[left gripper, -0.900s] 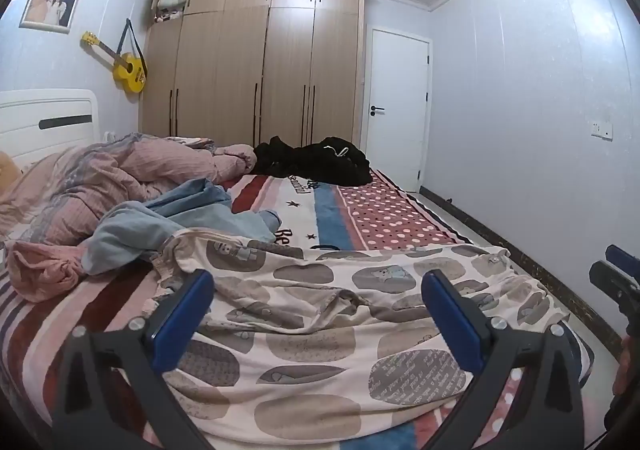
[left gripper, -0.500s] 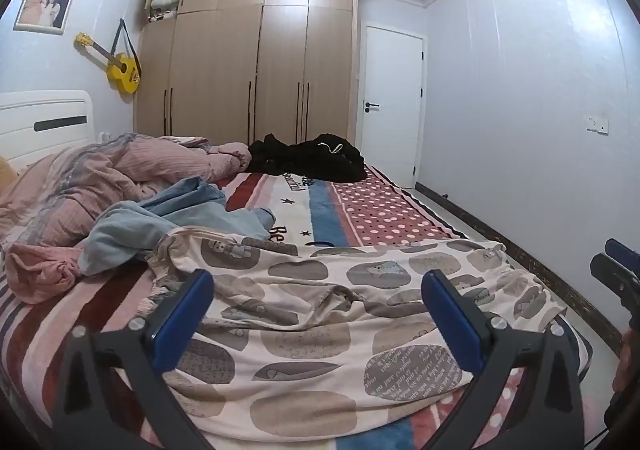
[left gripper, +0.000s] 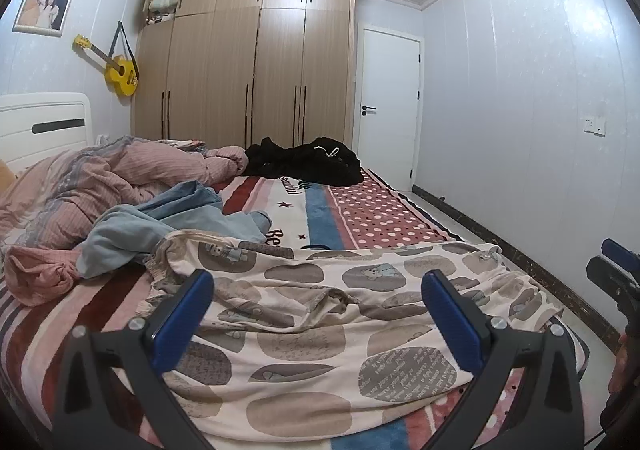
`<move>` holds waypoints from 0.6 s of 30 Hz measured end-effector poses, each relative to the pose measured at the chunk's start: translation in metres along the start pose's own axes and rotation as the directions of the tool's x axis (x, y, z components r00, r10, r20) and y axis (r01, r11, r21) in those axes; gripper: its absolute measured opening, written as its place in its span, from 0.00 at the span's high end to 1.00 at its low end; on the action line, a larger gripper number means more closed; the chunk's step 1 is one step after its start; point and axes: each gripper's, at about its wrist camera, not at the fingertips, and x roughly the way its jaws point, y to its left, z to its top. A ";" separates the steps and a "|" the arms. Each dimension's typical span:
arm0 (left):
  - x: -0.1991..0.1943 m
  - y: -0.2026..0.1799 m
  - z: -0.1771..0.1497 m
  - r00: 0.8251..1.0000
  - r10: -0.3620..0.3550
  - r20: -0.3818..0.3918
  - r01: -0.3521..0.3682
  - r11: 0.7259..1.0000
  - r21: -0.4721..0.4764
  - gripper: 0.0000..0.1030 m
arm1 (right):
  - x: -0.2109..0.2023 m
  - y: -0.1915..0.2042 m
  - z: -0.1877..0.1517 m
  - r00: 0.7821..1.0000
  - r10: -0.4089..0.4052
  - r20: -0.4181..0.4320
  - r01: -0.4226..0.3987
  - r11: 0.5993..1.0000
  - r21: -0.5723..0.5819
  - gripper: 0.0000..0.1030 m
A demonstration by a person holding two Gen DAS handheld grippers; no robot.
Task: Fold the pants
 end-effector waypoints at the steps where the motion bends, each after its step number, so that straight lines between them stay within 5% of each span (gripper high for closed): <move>1: 0.000 0.000 0.000 1.000 -0.003 0.000 0.003 1.000 0.002 0.01 | 0.000 0.000 0.000 1.000 0.000 -0.001 0.000 1.000 0.002 0.00; 18: -0.007 -0.009 -0.001 1.000 -0.007 0.027 0.006 1.000 0.019 0.01 | -0.006 -0.001 0.002 1.000 0.000 0.015 -0.001 1.000 0.012 0.00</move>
